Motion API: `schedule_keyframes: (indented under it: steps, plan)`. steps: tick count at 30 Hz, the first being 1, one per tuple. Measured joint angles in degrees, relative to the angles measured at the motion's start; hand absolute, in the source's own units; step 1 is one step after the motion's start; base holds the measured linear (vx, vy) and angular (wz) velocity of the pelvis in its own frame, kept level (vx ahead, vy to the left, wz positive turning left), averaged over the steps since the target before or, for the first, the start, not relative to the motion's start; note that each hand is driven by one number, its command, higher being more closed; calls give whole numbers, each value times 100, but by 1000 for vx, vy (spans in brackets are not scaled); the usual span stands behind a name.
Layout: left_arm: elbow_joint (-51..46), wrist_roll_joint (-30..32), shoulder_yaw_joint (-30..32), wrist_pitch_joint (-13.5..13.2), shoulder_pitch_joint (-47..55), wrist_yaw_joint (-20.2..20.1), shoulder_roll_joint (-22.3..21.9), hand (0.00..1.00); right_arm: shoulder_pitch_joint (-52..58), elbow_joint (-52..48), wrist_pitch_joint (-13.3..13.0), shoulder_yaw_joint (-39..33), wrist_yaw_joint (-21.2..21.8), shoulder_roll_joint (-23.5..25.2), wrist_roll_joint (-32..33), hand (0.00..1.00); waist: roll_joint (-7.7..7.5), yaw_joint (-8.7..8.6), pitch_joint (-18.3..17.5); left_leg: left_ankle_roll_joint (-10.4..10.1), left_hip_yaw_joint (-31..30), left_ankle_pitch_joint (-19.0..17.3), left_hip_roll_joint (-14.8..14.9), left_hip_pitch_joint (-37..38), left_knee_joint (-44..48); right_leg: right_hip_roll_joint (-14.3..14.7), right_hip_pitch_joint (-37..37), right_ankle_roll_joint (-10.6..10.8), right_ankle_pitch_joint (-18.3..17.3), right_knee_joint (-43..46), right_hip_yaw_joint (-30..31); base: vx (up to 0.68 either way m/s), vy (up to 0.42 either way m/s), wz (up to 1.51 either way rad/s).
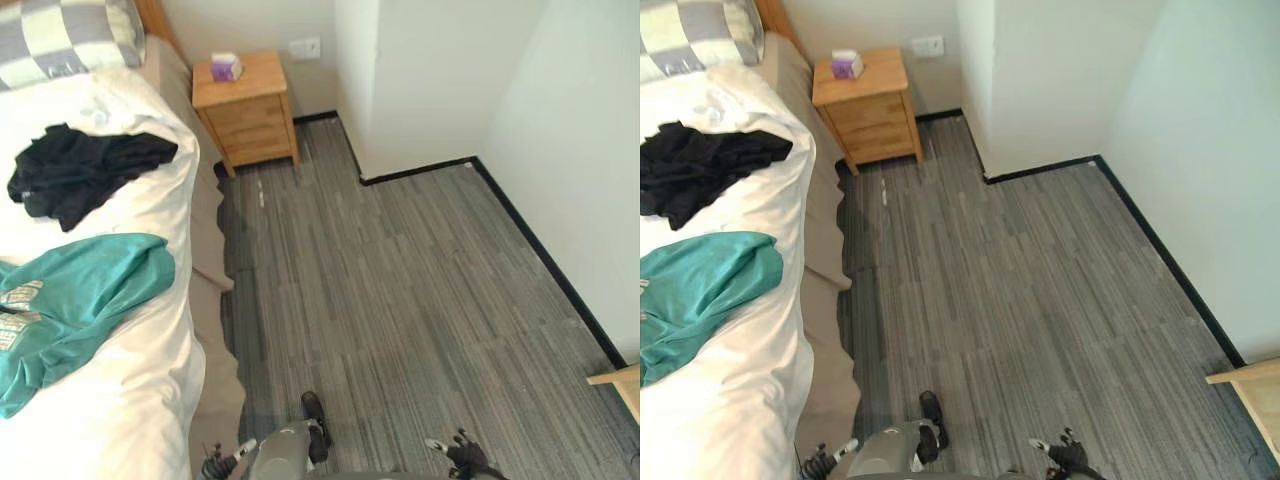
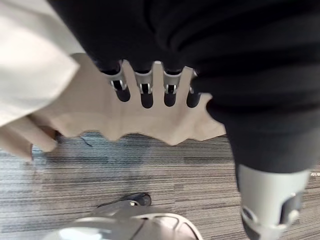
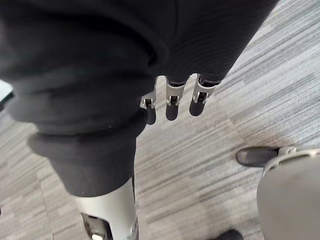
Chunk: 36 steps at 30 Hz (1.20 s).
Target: Tidy the bed and pick cloth on bed and put in laundry
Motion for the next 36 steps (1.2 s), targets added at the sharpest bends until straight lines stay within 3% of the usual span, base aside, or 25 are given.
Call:
schedule_keyframes:
  steps: [2,3,4,6,8,10,12,13,14,16,17,18,19,20,21,22,23,24,26,28,29,33,34,35,36]
  plan:
    - [59,-5,-31,65,129,8,15,0,88,-19,-33,-296,-1,17,12,0,12,-73,-71,-161,-175,-423,-75,767,-510,-83,-478,237,156,1957,-58,425,211,39]
    - [133,0,-57,100,128,-4,119,0,130,-10,-31,-347,-14,30,4,0,-32,-186,-108,-108,-441,-677,-252,1173,-772,-284,-940,405,366,3371,11,463,138,90]
    - [156,0,-54,134,63,12,190,0,207,10,-10,-347,2,35,1,0,-170,-223,-114,-90,-621,-771,-356,1343,-781,-481,-1266,385,185,4241,-74,558,105,119]
    - [227,-7,-63,178,-49,11,219,0,369,24,25,-369,4,78,11,0,-195,-206,-111,-116,-992,-838,-440,1713,-911,-701,-1802,180,-344,4986,-506,460,13,106]
    - [228,-45,-91,182,-105,10,183,0,349,-51,-12,-489,6,70,45,0,-86,-397,-56,-142,-1522,-846,-373,2102,-1187,-710,-2316,-110,-984,4535,-965,457,-70,121]
    - [218,-128,-103,177,-225,9,116,0,282,-48,-24,-503,4,26,63,0,29,-477,13,-288,-1793,-933,-238,2358,-1311,-534,-2571,-158,-1070,3380,-980,433,-192,97]
    - [180,-212,-100,161,-293,8,55,0,236,-44,-20,-497,1,-28,98,0,100,-484,49,-500,-1950,-1058,-93,2512,-1381,-311,-2736,-246,-667,1531,-716,458,-307,64]
    - [177,-222,-78,143,-322,8,50,0,201,-30,-5,-501,0,-24,116,0,83,-480,52,-631,-2015,-1146,-42,2612,-1441,-284,-2876,-170,-139,409,-551,323,-266,26]
    - [180,-223,-37,139,-316,9,37,0,189,-27,-1,-502,0,-23,154,0,77,-481,53,-694,-2020,-1199,-13,2679,-1488,-286,-2996,-175,54,32,-440,416,-364,19]
    - [197,-257,221,128,-266,12,-54,0,228,-3,16,-562,-2,-3,221,0,81,-525,64,-900,-2072,-1599,181,3058,-1542,-308,-3308,-198,141,-40,-85,447,-427,18]
    - [210,-257,301,121,-244,15,-113,0,250,8,27,-635,7,2,239,0,145,-526,82,-951,-2075,-1726,311,3218,-1577,-272,-3341,-190,466,205,-71,494,-458,20]
    - [255,-254,462,115,-249,8,-261,0,267,16,45,-681,-2,-74,228,0,366,-516,53,-1059,-2020,-1815,611,3409,-1504,-14,-3478,-200,584,836,-110,531,-463,13]
    - [246,-258,517,94,-246,-17,-416,0,276,13,48,-745,-1,-91,223,0,509,-513,70,-1202,-1889,-1644,811,3382,-1240,134,-3559,-347,584,1261,-186,538,-476,11]
    - [226,-249,648,60,-244,-18,-482,0,288,4,43,-778,4,-110,216,0,567,-517,90,-1207,-1873,-1565,923,3279,-913,206,-3532,-531,476,1351,-240,547,-528,4]
    - [227,-254,770,49,-229,-13,-555,0,282,-13,49,-796,5,-165,211,0,658,-510,67,-1199,-1924,-1315,1136,2858,31,347,-3394,-682,294,1327,-344,529,-542,-3]
    - [190,-252,889,47,-228,-9,-560,0,289,-12,81,-817,4,-165,209,0,668,-494,85,-1105,-2043,-890,1267,2423,995,452,-3194,-756,179,1222,-380,638,-576,-4]
    - [169,-253,894,48,-204,6,-562,0,319,-40,101,-806,-9,-182,210,0,707,-493,122,-1084,-2190,-165,1447,2003,1875,561,-2854,-830,112,994,-422,537,-410,-4]
    - [50,-266,895,43,-101,1,-585,0,337,-72,102,-632,-16,-251,205,0,674,-479,205,-1142,-2229,123,1715,1541,3010,754,-2363,-926,31,671,-436,632,-404,-9]
    - [-171,-307,862,35,-2,3,-541,0,338,-68,107,-416,-23,-293,203,0,594,-397,280,-1174,-1851,-274,1875,952,4229,876,-1539,-1012,-95,196,-352,491,-309,-16]
    - [-265,-322,808,-5,3,7,-540,0,289,8,126,-318,-21,-338,177,0,556,-281,290,-1161,-1331,-679,1759,565,4109,844,-1043,-1009,-185,-144,-233,402,-195,-26]
    - [-270,-331,743,-42,0,11,-540,0,218,85,172,-228,-17,-399,84,0,556,-184,290,-1206,-1050,-906,1568,362,3532,794,-867,-975,-249,-264,-166,385,-143,-35]
    - [-271,-430,557,-66,20,15,-484,0,126,70,183,-116,-11,-429,-14,0,523,-157,281,-1143,243,-824,859,229,695,585,-404,-758,-475,-458,-318,471,12,3]
    - [-253,-429,488,-65,22,8,-475,0,138,71,185,-110,-15,-440,-17,0,552,-159,261,-705,1116,-337,748,233,18,585,-182,-629,-603,-573,-486,500,81,59]
    - [-195,-428,489,-58,31,-13,-448,0,135,73,192,-106,-16,-411,-18,0,482,-128,174,68,1567,-282,648,308,-62,510,-7,-516,-717,-605,-594,514,88,71]
    - [-181,-428,492,-56,34,-14,-379,0,148,69,190,-104,-17,-365,-18,0,367,-127,107,117,1671,-311,544,289,-63,428,19,-465,-749,-640,-701,521,80,84]
